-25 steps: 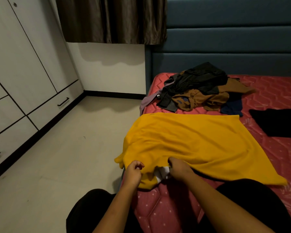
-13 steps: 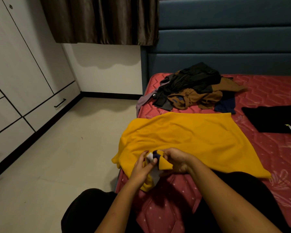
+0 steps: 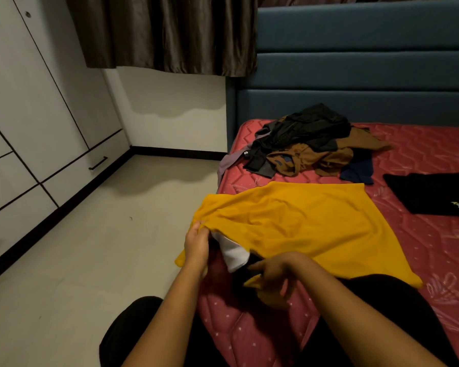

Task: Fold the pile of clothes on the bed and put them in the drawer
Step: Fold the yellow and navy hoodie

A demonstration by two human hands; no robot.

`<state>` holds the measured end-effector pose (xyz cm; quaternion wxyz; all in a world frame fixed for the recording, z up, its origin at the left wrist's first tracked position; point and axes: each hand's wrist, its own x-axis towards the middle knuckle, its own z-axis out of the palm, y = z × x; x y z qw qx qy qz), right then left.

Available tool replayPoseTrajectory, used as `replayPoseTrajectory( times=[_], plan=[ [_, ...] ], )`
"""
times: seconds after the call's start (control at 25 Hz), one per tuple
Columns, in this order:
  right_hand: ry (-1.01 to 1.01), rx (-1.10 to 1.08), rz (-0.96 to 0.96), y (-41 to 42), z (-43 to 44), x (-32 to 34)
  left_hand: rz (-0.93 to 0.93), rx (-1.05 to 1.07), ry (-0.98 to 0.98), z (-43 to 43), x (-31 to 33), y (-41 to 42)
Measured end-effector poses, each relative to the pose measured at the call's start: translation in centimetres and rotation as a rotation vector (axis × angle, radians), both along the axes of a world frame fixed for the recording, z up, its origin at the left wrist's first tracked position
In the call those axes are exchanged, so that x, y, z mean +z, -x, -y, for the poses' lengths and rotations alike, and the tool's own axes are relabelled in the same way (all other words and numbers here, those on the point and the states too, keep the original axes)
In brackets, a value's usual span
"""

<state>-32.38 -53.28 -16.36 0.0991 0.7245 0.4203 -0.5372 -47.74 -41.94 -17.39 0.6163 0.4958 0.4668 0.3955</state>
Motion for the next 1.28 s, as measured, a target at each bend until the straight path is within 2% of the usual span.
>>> replayPoseTrajectory(
  times=[0.16, 0.28, 0.36, 0.44, 0.52, 0.6, 0.68, 0.76, 0.8, 0.84, 0.92, 1.0, 1.04, 1.12, 1.2, 1.28],
  plan=[
    [-0.468, -0.131, 0.188, 2.2, -2.4, -2.5, 0.125, -0.045, -0.028, -0.7, 3.9, -0.4],
    [-0.559, -0.390, 0.021, 2.1, -3.5, -2.8, 0.205, -0.075, -0.013, -1.2, 5.7, -1.0],
    [-0.627, -0.545, -0.009, 2.2, -3.8, -2.4, 0.191, -0.122, -0.035, -1.6, 6.2, -1.7],
    [-0.647, -0.444, 0.074, 2.3, -4.5, -2.5, 0.148, -0.174, -0.086, -2.0, 6.3, -2.2],
    [-0.731, -0.367, 0.048, 2.5, -5.5, -2.6, 0.099, -0.223, -0.166, -2.6, 5.7, -2.3],
    [-0.837, -0.461, -0.162, 3.2, -6.0, -1.0, 0.026, -0.182, -0.230, -3.2, 4.9, -2.0],
    [-0.922, -0.692, -0.492, 3.7, -6.9, 1.8, -0.064, 0.047, -0.253, -3.2, 3.2, -1.3],
    [-0.805, -0.994, -0.898, 3.3, -7.3, 4.7, -0.070, 0.288, -0.190, -2.0, 1.1, -0.4],
    [-0.736, -1.050, -1.033, 3.2, -7.0, 6.1, -0.014, 0.295, -0.096, -1.0, 0.3, 0.1],
    [-0.700, -1.017, -1.055, 3.1, -6.6, 7.0, 0.056, 0.229, 0.041, 0.0, 0.0, 0.3],
    [-0.591, -0.783, -0.881, 3.5, -5.5, 7.1, 0.210, 0.009, 0.356, 1.4, 0.1, 0.7],
    [-0.464, -0.598, -0.728, 4.2, -4.8, 5.4, 0.362, -0.215, 0.579, 1.8, 0.6, 1.7],
    [-0.489, -0.613, -0.752, 4.5, -5.0, 4.2, 0.393, -0.317, 0.649, 1.9, 0.9, 2.4],
    [-0.639, -0.794, -0.824, 4.7, -5.5, 2.7, 0.367, -0.508, 0.700, 1.8, 1.7, 4.2],
    [-0.748, -1.054, -0.761, 4.2, -5.7, 1.5, 0.214, -0.734, 0.654, 2.2, 3.0, 5.5],
    [-0.652, -1.093, -0.701, 3.7, -4.9, 0.4, 0.124, -0.792, 0.613, 2.1, 3.6, 6.1]
  ],
)
